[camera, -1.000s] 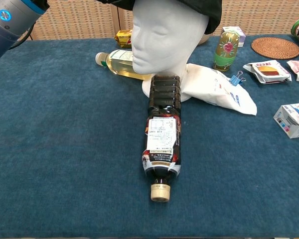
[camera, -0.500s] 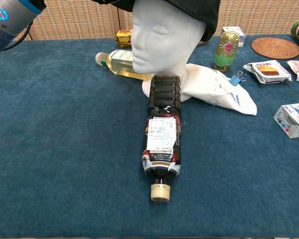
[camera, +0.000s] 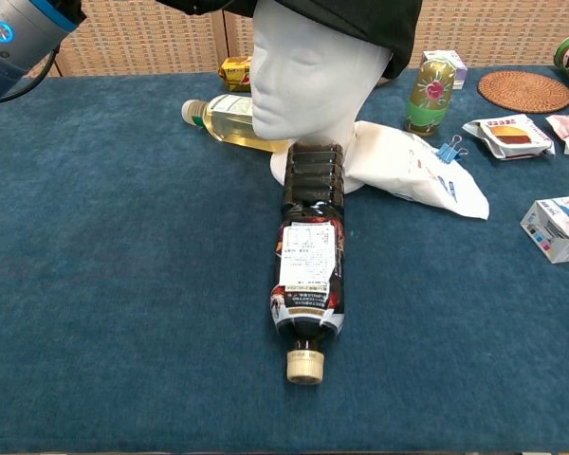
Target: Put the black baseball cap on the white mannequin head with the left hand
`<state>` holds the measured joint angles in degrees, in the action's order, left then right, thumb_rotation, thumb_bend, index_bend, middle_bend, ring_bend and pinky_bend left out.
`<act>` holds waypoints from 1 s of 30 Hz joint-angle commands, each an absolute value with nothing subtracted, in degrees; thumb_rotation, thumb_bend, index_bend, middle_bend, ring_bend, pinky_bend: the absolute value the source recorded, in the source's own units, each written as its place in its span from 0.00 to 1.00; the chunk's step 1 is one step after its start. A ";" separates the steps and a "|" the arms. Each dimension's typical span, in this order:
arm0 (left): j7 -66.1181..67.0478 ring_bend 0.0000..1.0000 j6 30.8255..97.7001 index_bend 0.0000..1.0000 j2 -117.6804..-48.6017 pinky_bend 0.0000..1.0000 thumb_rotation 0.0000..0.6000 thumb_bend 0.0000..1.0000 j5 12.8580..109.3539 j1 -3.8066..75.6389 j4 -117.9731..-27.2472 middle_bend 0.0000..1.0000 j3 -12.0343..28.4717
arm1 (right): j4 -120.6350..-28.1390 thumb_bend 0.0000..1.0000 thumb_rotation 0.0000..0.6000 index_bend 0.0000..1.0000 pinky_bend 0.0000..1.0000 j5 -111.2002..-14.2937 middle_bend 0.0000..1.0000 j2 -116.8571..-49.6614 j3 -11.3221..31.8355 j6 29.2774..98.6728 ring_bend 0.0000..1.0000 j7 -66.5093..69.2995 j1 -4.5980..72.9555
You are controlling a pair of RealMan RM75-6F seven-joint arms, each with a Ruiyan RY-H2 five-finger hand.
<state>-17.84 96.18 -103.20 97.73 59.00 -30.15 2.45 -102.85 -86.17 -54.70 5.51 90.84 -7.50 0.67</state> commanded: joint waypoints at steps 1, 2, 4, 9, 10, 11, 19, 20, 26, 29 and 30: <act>-17.26 0.38 95.64 0.64 -102.62 0.60 1.00 0.36 97.50 58.78 -31.31 0.50 2.70 | -102.81 0.15 1.00 0.38 0.45 -86.17 0.40 -54.74 5.54 90.81 0.44 -7.44 0.71; -17.01 0.37 95.46 0.62 -102.28 0.59 1.00 0.36 97.43 58.71 -32.09 0.49 2.81 | -102.76 0.15 1.00 0.38 0.45 -86.19 0.40 -54.76 5.56 90.80 0.44 -7.39 0.74; -16.44 0.35 95.42 0.57 -101.74 0.58 1.00 0.35 97.42 58.60 -33.17 0.46 2.97 | -102.71 0.15 1.00 0.38 0.45 -86.24 0.41 -54.72 5.55 90.74 0.44 -7.31 0.78; -14.65 0.32 94.98 0.51 -100.19 0.57 1.00 0.34 97.25 57.92 -36.57 0.42 3.34 | -102.62 0.15 1.00 0.38 0.45 -86.25 0.40 -54.81 5.60 90.56 0.44 -7.22 0.94; -14.30 0.31 94.79 0.50 -99.91 0.56 1.00 0.34 97.20 57.80 -37.28 0.41 3.41 | -102.61 0.15 1.00 0.38 0.45 -86.29 0.41 -54.83 5.61 90.55 0.44 -7.22 0.96; -13.73 0.30 94.53 0.49 -99.48 0.56 1.00 0.33 97.14 57.66 -38.27 0.41 3.51 | -102.60 0.15 1.00 0.38 0.45 -86.35 0.40 -54.85 5.62 90.56 0.44 -7.20 0.99; -9.90 0.21 91.97 0.34 -96.42 0.50 1.00 0.27 96.73 56.72 -44.93 0.30 3.95 | -102.80 0.15 1.00 0.38 0.45 -86.41 0.41 -54.72 5.61 90.83 0.44 -7.22 0.86; -9.28 0.21 91.66 0.33 -95.87 0.50 1.00 0.27 96.69 56.56 -46.13 0.29 4.05 | -102.82 0.15 1.00 0.38 0.45 -86.40 0.41 -54.69 5.63 90.84 0.44 -7.22 0.86; -6.20 0.15 89.86 0.24 -93.02 0.46 1.00 0.23 96.49 55.78 -51.53 0.23 4.35 | -102.83 0.15 1.00 0.38 0.45 -86.51 0.41 -54.67 5.72 90.81 0.44 -7.13 0.99; -4.38 0.13 88.53 0.20 -90.15 0.44 1.00 0.21 95.80 54.50 -56.30 0.21 4.27 | -102.74 0.15 1.00 0.38 0.45 -86.40 0.41 -54.65 5.80 90.54 0.44 -6.98 1.17; -3.87 0.11 88.11 0.19 -89.17 0.44 1.00 0.21 95.59 54.11 -58.01 0.19 4.24 | -102.71 0.15 1.00 0.38 0.45 -86.37 0.41 -54.64 5.82 90.47 0.44 -6.93 1.22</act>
<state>-5.40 89.36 -91.51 96.20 55.22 -54.57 4.26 -102.71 -86.38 -54.64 5.81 90.46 -6.94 1.21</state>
